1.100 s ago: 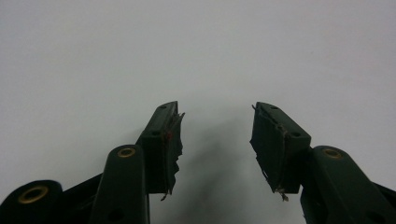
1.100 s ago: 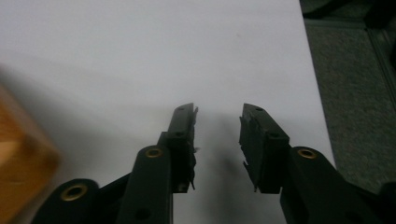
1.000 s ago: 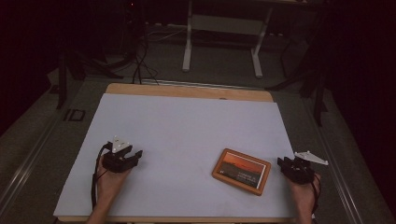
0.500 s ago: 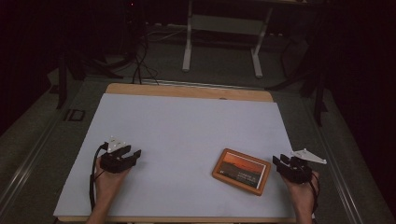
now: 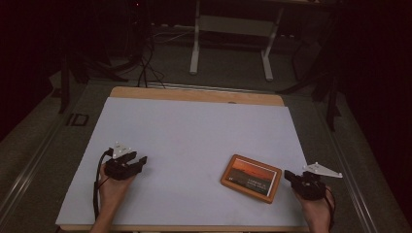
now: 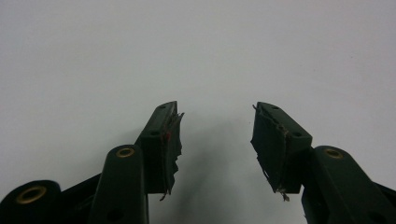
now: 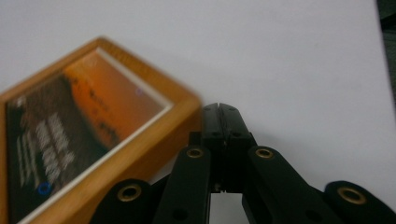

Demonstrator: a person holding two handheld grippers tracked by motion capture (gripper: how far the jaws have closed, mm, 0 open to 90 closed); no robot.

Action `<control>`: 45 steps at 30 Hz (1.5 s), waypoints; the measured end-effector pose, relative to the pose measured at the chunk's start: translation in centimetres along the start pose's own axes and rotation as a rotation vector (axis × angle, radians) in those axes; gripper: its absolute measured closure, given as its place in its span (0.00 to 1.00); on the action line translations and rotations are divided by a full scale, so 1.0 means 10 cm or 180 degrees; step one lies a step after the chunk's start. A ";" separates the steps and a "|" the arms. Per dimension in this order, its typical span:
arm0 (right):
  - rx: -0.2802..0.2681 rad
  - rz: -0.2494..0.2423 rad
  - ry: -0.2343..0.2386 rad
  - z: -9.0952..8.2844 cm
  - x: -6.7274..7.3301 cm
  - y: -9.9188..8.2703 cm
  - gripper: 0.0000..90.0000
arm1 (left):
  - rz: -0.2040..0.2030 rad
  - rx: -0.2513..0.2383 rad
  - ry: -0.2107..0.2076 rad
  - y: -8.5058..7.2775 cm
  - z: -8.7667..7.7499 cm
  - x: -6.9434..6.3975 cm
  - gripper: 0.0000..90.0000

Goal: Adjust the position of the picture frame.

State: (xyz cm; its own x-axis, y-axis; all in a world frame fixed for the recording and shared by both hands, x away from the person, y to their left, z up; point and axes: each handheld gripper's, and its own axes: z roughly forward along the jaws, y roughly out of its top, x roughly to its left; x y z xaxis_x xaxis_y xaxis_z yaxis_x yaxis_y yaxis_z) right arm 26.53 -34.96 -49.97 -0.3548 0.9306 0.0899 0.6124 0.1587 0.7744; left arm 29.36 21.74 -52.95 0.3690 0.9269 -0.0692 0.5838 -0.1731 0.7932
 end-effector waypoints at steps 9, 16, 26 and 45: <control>0.0100 -0.0039 -0.0045 0.02 0.10 -0.04 1.00 | 0.0065 -0.0015 -0.0209 0.00 0.00 -0.05 0.64; 0.0106 -0.0075 0.0014 0.10 0.12 0.02 1.00 | 0.0250 0.0031 -0.0378 0.01 0.02 -0.20 0.70; 0.0206 -0.0298 0.0173 0.41 0.36 0.28 1.00 | 0.0310 0.0021 -0.0560 0.02 0.01 -0.28 0.75; 0.0356 -0.0834 0.0778 1.12 1.11 0.79 1.00 | 0.0387 0.0033 -0.0682 0.03 0.03 -0.33 0.81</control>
State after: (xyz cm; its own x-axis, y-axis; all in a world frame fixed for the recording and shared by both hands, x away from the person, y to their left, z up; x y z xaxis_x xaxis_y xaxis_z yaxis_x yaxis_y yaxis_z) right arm 35.35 -19.64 -49.88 -0.6595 0.7497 0.0550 0.5472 0.4286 0.7190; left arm 28.52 18.51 -52.62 0.5813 0.8073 -0.1014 0.5327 -0.2834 0.7975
